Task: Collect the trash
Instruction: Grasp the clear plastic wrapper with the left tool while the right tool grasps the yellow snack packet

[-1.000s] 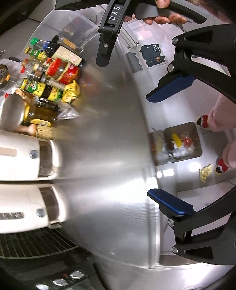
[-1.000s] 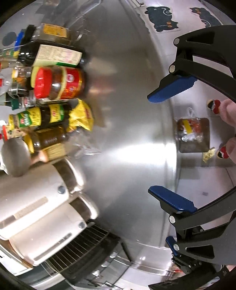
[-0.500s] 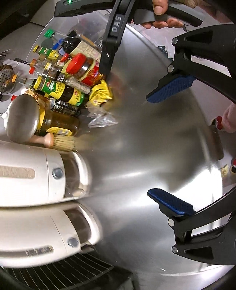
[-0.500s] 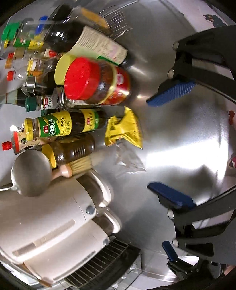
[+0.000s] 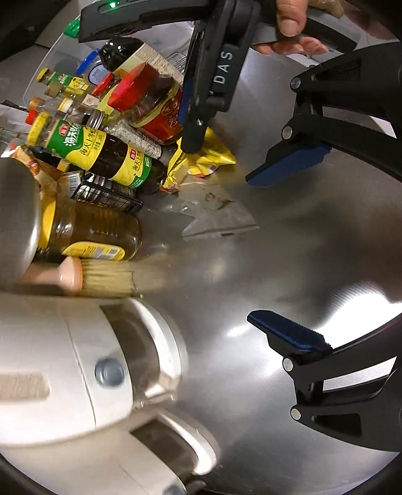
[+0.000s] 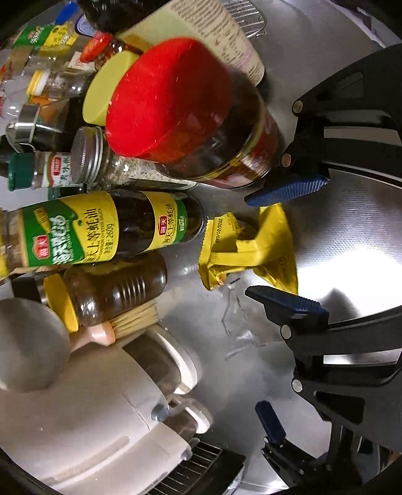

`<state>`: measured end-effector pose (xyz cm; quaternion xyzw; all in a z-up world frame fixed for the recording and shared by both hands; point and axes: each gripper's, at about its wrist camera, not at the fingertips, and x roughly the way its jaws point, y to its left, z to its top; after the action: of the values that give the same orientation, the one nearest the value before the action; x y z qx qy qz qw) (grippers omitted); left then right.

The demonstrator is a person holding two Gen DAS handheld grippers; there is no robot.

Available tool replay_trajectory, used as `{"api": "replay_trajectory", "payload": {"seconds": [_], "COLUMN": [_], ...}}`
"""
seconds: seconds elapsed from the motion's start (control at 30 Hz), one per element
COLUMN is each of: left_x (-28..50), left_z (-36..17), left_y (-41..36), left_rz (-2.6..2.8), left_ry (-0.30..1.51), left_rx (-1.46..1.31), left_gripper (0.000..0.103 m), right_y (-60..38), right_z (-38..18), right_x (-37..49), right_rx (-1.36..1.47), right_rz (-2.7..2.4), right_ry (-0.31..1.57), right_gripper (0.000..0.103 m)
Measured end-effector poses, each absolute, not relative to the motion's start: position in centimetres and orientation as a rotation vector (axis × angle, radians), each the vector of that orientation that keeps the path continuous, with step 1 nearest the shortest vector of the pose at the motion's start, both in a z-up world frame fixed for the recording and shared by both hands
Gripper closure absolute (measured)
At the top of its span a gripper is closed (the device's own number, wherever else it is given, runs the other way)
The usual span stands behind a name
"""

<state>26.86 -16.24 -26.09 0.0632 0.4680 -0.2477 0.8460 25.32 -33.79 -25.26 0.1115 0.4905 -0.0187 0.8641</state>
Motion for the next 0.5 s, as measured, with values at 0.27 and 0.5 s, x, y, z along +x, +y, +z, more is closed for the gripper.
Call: {"api": "replay_trajectory", "payload": {"seconds": [0.27,0.5], "left_x": [29.2,30.3], "left_z": [-28.1,-29.0], "left_y": [-19.2,-20.2], "left_rz": [-0.574,-0.609], "left_ry": [1.025,1.03], "left_rx": [0.158,0.176], "left_gripper": [0.042,0.06], "right_y": [-33.9,-33.9], "right_z": [-27.1,-28.2], "right_x": [26.8,27.4], "right_rx": [0.226,0.221], "right_rz": [-0.029,-0.032], "right_ry": [1.071,1.095], "right_gripper": [0.049,0.056]}}
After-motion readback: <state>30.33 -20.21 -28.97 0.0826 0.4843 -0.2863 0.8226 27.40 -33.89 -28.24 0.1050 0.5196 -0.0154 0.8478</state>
